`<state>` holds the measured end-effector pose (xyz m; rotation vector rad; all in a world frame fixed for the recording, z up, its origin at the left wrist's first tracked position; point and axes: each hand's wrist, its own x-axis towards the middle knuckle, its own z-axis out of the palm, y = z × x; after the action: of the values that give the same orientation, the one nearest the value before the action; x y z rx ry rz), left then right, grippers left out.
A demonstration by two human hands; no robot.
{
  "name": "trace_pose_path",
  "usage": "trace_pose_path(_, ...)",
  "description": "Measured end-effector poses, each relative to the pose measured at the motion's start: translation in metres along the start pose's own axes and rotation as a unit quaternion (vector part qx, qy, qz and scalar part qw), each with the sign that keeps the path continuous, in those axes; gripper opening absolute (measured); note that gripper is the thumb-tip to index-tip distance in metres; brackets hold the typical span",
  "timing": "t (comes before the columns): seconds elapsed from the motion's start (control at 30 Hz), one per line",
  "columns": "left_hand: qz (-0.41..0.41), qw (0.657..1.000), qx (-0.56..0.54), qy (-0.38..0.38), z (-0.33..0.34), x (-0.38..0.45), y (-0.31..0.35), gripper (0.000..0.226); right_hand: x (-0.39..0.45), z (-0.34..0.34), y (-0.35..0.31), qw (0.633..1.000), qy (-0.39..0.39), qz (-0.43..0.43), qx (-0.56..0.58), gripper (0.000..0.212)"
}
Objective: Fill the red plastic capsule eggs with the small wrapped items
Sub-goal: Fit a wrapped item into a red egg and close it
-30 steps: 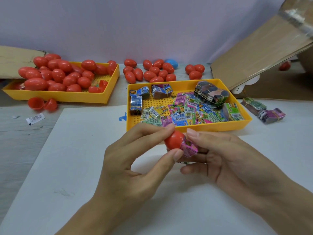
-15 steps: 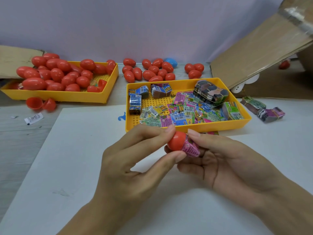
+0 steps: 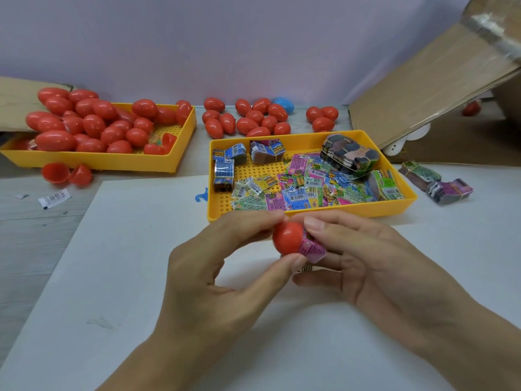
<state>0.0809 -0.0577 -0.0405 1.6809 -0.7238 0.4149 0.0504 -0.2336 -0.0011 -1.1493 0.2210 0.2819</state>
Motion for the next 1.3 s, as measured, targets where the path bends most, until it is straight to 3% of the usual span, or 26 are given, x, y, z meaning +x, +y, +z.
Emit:
trace_pose_path(0.37, -0.049, 0.998, 0.016, -0.034, 0.0, 0.004, 0.003, 0.033, 0.002, -0.003, 0.001, 1.0, 0.011, 0.002, -0.001, 0.04)
trace_pose_path(0.53, -0.024, 0.999, 0.032, -0.032, 0.003, 0.001, 0.0, 0.037, 0.003, -0.001, 0.004, 0.999, 0.031, -0.008, -0.021, 0.037)
trace_pose_path(0.67, -0.034, 0.998, -0.043, -0.004, 0.002, 0.001, -0.003, 0.034, 0.002, -0.001, 0.007, 0.995, 0.04, -0.055, -0.071, 0.024)
trace_pose_path(0.93, -0.061, 0.993, -0.098, -0.011, 0.003, -0.001, -0.002, 0.024, -0.001, 0.001, 0.011, 0.983, 0.039, -0.146, -0.104, 0.028)
trace_pose_path(1.13, -0.14, 0.981, -0.131, -0.009, 0.002, 0.003, 0.005, 0.023, -0.001, 0.001, 0.016, 0.973, 0.058, -0.202, -0.097, 0.036)
trace_pose_path(1.3, -0.227, 0.956, -0.188, 0.01, 0.003, 0.005, 0.01, 0.021, 0.001, 0.0, 0.022, 0.93, 0.052, -0.305, -0.201, 0.02)
